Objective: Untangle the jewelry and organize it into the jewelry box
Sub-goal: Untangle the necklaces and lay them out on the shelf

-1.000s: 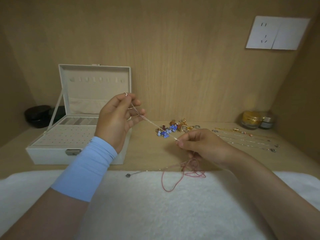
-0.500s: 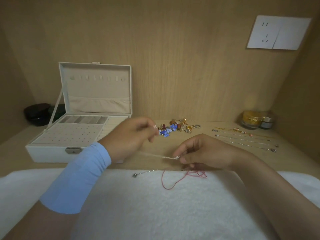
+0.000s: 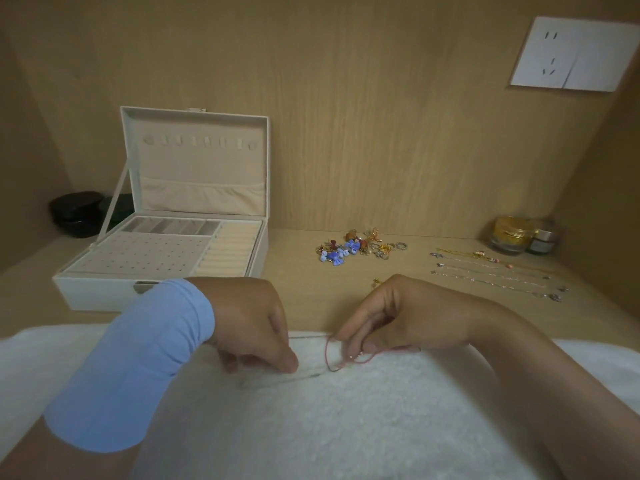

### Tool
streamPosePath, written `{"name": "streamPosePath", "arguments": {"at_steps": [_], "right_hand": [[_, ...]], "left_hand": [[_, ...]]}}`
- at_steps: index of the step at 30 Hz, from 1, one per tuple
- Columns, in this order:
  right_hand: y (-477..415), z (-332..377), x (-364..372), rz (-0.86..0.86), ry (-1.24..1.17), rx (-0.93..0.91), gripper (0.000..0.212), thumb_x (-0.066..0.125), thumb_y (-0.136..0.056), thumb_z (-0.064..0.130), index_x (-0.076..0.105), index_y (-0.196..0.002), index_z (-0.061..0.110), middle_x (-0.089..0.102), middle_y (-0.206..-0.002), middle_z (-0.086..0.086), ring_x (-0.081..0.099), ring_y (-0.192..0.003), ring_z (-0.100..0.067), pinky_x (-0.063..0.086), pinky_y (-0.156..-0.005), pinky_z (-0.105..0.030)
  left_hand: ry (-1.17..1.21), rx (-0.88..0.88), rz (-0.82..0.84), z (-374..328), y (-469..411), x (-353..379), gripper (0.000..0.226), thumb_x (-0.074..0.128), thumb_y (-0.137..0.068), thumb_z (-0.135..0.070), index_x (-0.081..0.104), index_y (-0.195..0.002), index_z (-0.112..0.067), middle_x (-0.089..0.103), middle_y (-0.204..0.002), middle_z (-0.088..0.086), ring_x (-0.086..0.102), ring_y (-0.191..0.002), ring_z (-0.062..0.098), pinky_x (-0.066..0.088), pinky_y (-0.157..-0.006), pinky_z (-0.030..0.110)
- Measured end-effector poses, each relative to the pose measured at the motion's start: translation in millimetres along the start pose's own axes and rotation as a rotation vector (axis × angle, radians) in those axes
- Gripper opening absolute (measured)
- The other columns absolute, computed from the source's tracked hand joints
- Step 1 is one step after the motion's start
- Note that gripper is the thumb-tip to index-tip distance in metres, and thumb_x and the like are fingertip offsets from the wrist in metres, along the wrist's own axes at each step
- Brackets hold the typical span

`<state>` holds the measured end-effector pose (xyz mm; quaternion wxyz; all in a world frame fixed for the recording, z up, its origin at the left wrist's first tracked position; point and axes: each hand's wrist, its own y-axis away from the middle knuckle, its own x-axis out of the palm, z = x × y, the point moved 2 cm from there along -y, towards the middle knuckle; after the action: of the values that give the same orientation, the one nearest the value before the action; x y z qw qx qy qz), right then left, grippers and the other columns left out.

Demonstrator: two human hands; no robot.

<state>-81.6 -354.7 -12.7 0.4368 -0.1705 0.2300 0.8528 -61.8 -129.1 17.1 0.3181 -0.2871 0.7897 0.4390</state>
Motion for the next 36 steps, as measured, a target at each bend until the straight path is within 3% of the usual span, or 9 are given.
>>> {"name": "streamPosePath", "arguments": {"at_steps": [3,6,10,17,20,23,27,32,36], "right_hand": [[-1,0,-1,-0.04,0.025,0.0,0.031,0.067,-0.086,-0.007,0.076,-0.108,0.013,0.078,-0.093,-0.004,0.06,-0.07,-0.015,0.037,-0.049,-0.025],[-1,3,0,-0.077,0.069,-0.004,0.027,0.069,-0.085,-0.008,0.077,-0.105,0.01,0.076,-0.087,-0.002,0.06,-0.063,-0.008,0.041,-0.047,-0.02],[-1,3,-1,-0.116,0.09,0.014,0.024,0.07,-0.084,-0.008,0.077,-0.101,0.009,0.074,-0.081,0.002,0.058,-0.055,0.003,0.041,-0.047,-0.014],[0,1,-3,-0.173,0.317,0.034,0.018,0.085,-0.077,0.015,0.08,-0.09,0.026,0.075,-0.082,0.01,0.062,-0.068,0.0,0.05,-0.066,-0.02],[2,2,-3,-0.158,0.348,0.031,0.01,0.082,-0.079,0.02,0.08,-0.086,0.027,0.076,-0.082,0.007,0.064,-0.07,-0.006,0.053,-0.07,-0.028],[3,3,-2,-0.152,0.236,0.002,0.005,0.075,-0.086,0.014,0.077,-0.086,0.019,0.072,-0.071,0.006,0.057,-0.059,-0.011,0.047,-0.057,-0.029],[4,4,-5,-0.213,-0.03,-0.049,0.008,0.069,-0.092,0.006,0.071,-0.088,0.012,0.063,-0.061,0.002,0.053,-0.048,-0.016,0.045,-0.051,-0.031],[2,3,-11,-0.284,-0.117,-0.109,0.013,0.071,-0.089,0.005,0.074,-0.085,0.017,0.067,-0.077,-0.012,0.054,-0.062,-0.023,0.045,-0.056,-0.032],[2,3,-14,-0.296,-0.139,-0.144,0.015,0.072,-0.087,0.002,0.075,-0.084,0.017,0.067,-0.076,-0.008,0.054,-0.056,-0.012,0.047,-0.055,-0.025]], "left_hand": [[-0.164,0.022,-0.215,-2,1,-8,0.021,0.075,-0.076,-0.052,0.077,-0.083,-0.032,0.068,-0.086,-0.022,0.064,-0.087,0.002,0.055,-0.087,0.027],[-0.181,0.15,-0.428,-11,-4,-10,0.02,0.075,-0.073,-0.051,0.071,-0.08,-0.033,0.061,-0.086,-0.023,0.055,-0.081,-0.006,0.049,-0.083,0.023],[-0.145,0.308,-0.426,-25,-15,8,0.018,0.076,-0.073,-0.038,0.06,-0.078,-0.031,0.06,-0.078,-0.022,0.051,-0.066,-0.009,0.036,-0.059,0.012],[-0.314,0.021,-0.531,-3,-18,-3,0.017,0.055,-0.082,-0.02,0.043,-0.083,-0.032,0.06,-0.087,-0.012,0.058,-0.082,0.012,0.047,-0.074,0.027],[-0.197,0.134,-0.655,-6,-17,-6,0.012,0.057,-0.082,-0.022,0.052,-0.087,-0.032,0.062,-0.085,-0.014,0.056,-0.075,0.004,0.046,-0.073,0.026],[0.031,0.346,-0.601,-19,-28,7,0.013,0.063,-0.084,-0.025,0.063,-0.089,-0.037,0.065,-0.086,-0.018,0.055,-0.068,-0.003,0.046,-0.069,0.022],[0.317,0.397,-0.356,-25,-42,22,0.018,0.064,-0.089,-0.017,0.068,-0.101,-0.029,0.075,-0.086,-0.007,0.067,-0.076,0.008,0.055,-0.079,0.031],[0.474,0.367,-0.226,-27,-44,22,0.011,0.063,-0.092,-0.016,0.072,-0.096,-0.011,0.073,-0.092,0.019,0.047,-0.054,0.01,0.04,-0.056,0.022],[0.517,0.369,-0.226,-28,-39,19,0.01,0.069,-0.088,-0.015,0.075,-0.094,-0.009,0.075,-0.076,0.0,0.059,-0.055,-0.002,0.041,-0.056,0.011]]}}
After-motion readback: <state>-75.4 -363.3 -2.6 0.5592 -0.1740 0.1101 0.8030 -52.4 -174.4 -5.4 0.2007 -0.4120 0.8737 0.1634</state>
